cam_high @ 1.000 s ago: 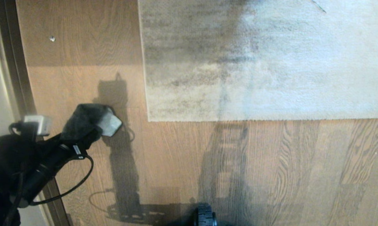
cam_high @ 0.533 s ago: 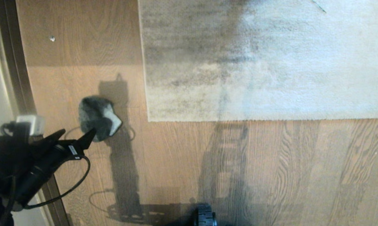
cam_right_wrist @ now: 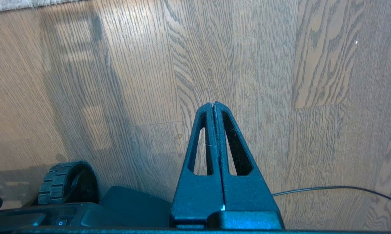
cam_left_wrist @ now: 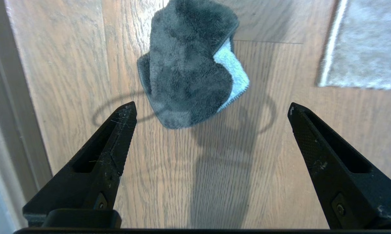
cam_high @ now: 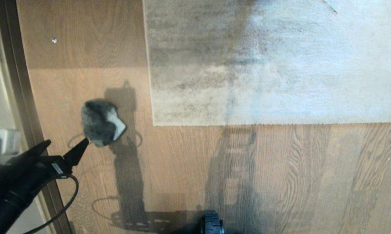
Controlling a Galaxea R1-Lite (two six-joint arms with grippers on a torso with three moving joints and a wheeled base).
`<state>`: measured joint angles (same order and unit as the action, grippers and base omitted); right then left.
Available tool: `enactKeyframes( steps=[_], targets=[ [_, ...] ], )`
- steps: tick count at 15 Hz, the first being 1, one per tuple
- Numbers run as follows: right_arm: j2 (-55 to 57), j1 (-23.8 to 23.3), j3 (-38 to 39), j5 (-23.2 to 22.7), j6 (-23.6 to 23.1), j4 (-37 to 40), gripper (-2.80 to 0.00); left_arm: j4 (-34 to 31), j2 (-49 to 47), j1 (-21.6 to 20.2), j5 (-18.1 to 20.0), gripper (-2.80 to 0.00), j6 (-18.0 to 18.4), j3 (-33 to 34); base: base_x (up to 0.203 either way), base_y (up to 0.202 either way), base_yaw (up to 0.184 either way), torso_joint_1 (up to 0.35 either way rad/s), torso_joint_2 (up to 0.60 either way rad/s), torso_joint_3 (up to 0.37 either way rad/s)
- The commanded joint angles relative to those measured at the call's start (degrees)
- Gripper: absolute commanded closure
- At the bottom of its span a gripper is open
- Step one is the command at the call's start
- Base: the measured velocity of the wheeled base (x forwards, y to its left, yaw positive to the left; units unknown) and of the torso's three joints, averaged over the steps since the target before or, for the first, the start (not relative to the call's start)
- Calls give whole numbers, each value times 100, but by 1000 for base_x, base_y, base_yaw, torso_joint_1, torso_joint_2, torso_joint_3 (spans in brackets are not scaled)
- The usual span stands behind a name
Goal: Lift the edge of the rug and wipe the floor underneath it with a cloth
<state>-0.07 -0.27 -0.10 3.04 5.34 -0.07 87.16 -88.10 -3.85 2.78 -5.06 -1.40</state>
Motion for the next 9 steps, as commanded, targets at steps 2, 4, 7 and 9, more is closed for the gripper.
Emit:
enactKeyframes(
  steps=[2,4,7,9],
  targets=[
    [7,0,1,-5,2,-1,0,147,573,-3,-5,-280,-7,132,0,0,0,0,0,0],
    [7,0,1,4,2,-1,0,116,740,-3,-2,-280,-9,132,0,0,0,0,0,0],
    [7,0,1,-4,2,-1,0,102,965,173,15,-280,-4,132,0,0,0,0,0,0],
    [7,0,1,4,2,-1,0,-81,1198,289,12,-280,4,132,0,0,0,0,0,0]
  ],
)
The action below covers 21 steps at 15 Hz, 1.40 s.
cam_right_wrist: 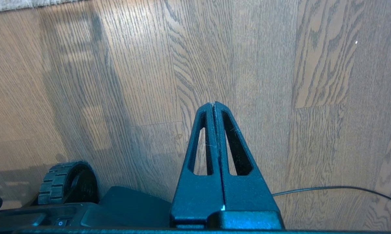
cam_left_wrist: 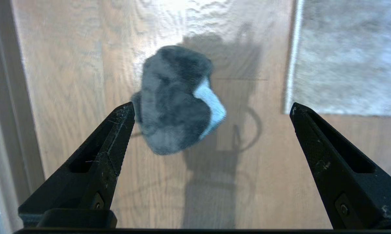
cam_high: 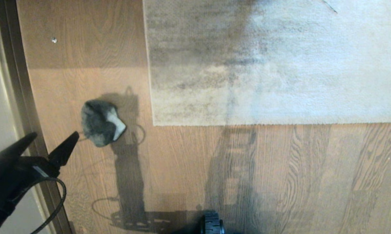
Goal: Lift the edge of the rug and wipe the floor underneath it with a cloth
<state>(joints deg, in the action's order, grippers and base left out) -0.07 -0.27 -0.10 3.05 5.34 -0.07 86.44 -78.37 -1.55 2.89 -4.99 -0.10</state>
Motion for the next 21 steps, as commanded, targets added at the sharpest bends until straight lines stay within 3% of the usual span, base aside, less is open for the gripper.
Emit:
enactKeyframes(
  steps=[1,9,10,11,18,21],
  targets=[
    [7,0,1,-5,2,-1,0,-249,438,84,1,-280,-3,3,0,0,0,0,0,0],
    [7,0,1,3,2,-1,0,-3040,2492,100,-1,-280,-2,2,0,0,0,0,0,0],
    [7,0,2,3,2,-1,0,-3305,2679,96,-7,-41,-2,1,0,0,0,0,0,0],
    [7,0,10,-5,2,-1,0,-3550,2852,94,-15,0,-4,1,0,0,0,0,0,0],
    [7,0,1,-5,2,-1,0,-5036,4122,90,-41,0,-18,-32,0,0,0,0,0,0],
    [7,0,1,-1,2,-1,0,-6158,5191,86,-58,0,-26,-60,0,0,0,0,0,0]
  ],
)
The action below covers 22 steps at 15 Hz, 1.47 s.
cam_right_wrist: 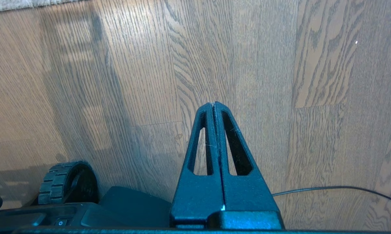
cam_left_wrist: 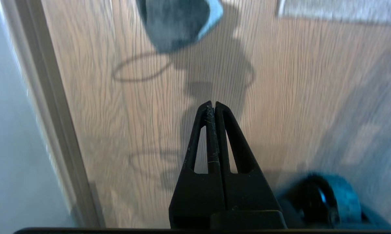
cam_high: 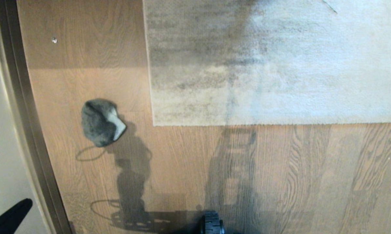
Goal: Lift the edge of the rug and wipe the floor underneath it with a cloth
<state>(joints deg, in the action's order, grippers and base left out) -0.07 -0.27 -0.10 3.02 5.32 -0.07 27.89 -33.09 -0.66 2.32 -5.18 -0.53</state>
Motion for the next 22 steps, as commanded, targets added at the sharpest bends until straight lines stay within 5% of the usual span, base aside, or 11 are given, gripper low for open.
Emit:
enactKeyframes(
  steps=[1,8,14,22],
  targets=[
    [7,0,1,5,5,-2,0,-703,991,-4,-3,0,-9,-28,0,0,0,0,0,0],
    [7,0,1,1,5,-2,0,-2314,2509,18,-5,0,-10,43,0,0,0,0,0,0],
    [7,0,1,0,5,-2,0,-2622,3309,66,-424,0,-1,44,0,0,0,0,0,0],
    [7,0,1,-3,5,-2,0,-2675,3309,66,-425,0,140,44,0,0,0,0,0,0]
  ],
)
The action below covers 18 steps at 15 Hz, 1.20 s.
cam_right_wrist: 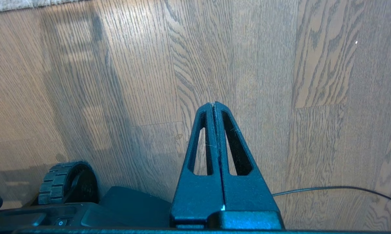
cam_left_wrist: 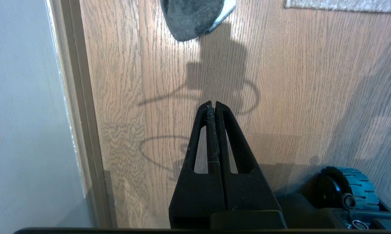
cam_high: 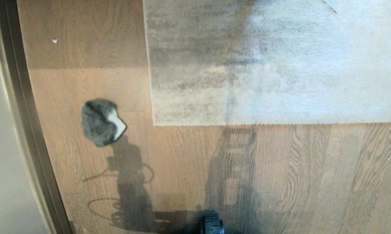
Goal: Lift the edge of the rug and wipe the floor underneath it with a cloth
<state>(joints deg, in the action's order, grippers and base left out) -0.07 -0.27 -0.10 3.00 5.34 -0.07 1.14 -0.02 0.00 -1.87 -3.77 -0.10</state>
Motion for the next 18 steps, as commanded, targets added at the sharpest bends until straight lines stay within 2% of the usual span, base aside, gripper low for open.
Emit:
enactKeyframes(
  steps=[1,18],
  targets=[
    [7,0,1,-1,2,-1,0,0,2,0,-7,0,-1,1,0,0,0,0,0,0],
    [7,0,1,7,2,-1,0,-9,2,0,2,0,-28,1,0,0,0,0,0,0]
  ],
)
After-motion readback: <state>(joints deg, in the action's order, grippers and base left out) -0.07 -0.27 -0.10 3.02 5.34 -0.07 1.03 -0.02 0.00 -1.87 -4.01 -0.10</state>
